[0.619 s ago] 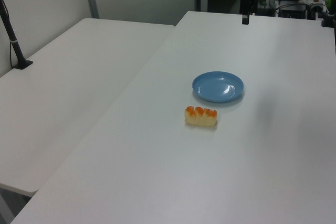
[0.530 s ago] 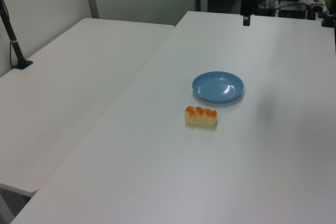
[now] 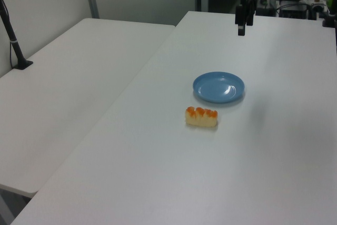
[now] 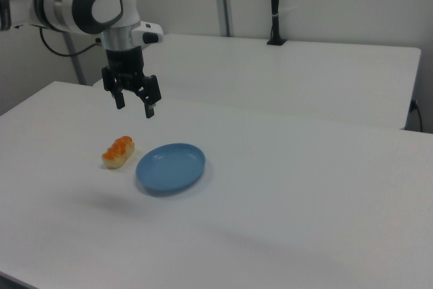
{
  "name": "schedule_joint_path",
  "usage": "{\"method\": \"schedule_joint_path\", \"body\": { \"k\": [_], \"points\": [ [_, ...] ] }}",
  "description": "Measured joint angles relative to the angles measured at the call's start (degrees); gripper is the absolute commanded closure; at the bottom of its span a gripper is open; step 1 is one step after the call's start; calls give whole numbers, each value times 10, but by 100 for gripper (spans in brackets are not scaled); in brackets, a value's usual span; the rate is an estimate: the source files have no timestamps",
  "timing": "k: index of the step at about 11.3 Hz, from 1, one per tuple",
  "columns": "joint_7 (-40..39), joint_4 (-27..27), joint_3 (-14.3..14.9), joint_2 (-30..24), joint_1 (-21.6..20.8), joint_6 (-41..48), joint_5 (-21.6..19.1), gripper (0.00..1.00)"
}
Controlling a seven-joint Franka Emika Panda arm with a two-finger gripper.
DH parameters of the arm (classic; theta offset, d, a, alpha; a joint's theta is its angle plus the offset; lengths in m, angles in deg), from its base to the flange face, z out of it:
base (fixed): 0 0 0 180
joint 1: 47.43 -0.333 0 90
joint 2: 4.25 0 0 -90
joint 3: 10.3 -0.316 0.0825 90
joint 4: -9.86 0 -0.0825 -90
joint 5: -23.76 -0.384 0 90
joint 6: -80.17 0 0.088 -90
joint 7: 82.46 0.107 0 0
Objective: Put the bread onto the plate
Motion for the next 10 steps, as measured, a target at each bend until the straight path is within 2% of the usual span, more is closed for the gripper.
{"method": "schedule_joint_path", "body": {
  "k": [3,5,8,10],
  "points": [
    [1,0,-11,42,-30,-79,-2,0],
    [11,1,-17,84,-65,-130,-2,0],
    [52,0,-19,143,-125,-170,-2,0],
    [82,1,-21,181,-150,-208,11,0]
  ]
}}
